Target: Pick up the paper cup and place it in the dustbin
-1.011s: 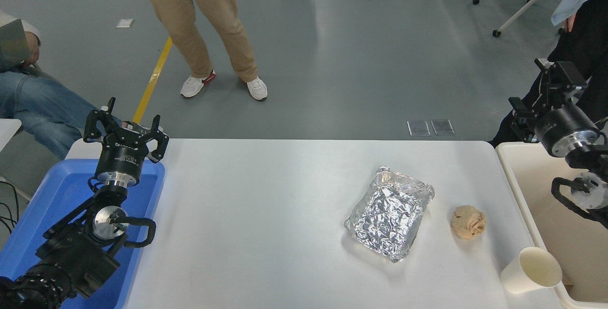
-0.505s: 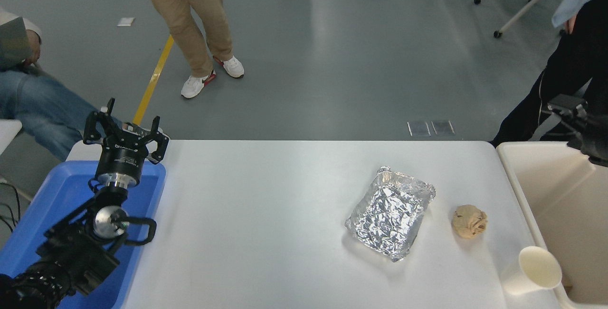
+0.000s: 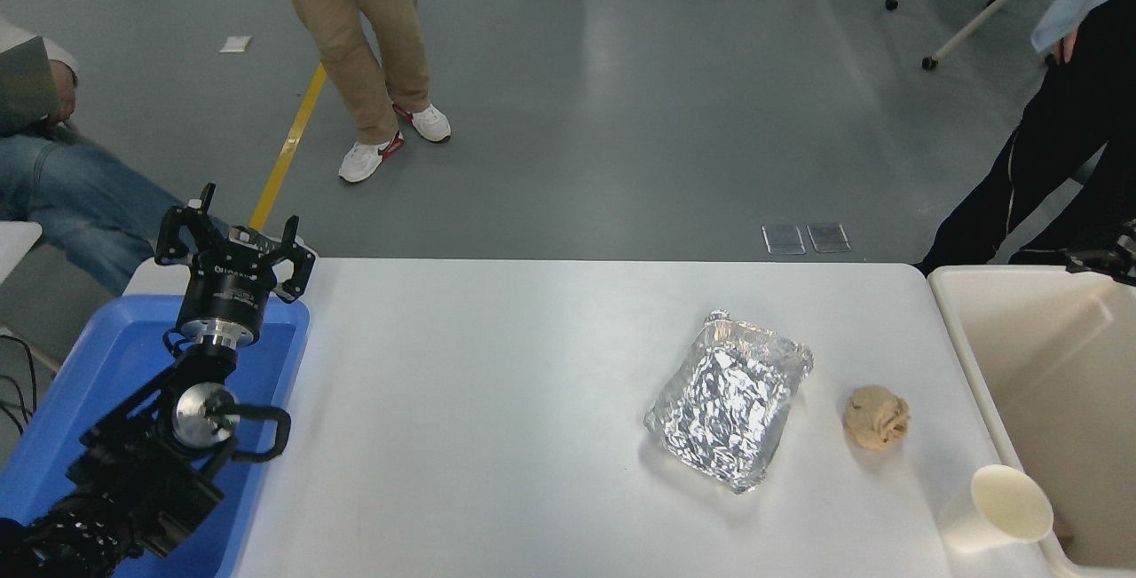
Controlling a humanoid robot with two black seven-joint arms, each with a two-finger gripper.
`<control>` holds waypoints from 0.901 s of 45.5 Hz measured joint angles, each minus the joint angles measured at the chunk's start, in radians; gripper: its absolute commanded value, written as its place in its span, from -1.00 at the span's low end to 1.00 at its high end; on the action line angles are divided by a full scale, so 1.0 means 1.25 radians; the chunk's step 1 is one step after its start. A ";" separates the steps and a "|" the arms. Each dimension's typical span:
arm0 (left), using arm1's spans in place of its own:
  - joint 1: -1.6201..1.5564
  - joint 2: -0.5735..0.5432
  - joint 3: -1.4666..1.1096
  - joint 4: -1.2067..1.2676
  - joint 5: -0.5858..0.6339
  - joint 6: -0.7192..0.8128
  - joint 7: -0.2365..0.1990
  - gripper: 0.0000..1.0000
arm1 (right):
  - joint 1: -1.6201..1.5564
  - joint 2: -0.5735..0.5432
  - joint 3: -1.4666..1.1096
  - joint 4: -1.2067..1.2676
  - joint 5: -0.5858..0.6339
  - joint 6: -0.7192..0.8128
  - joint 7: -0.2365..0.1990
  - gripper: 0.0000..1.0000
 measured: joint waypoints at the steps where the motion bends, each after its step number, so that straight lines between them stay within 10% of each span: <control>1: 0.000 0.000 0.000 0.000 0.000 0.000 0.000 0.98 | 0.009 0.001 -0.008 0.006 0.000 0.007 0.000 1.00; 41: 0.001 0.000 0.000 0.000 0.000 0.000 0.000 0.98 | -0.122 0.010 0.062 0.081 -0.128 0.018 -0.009 0.95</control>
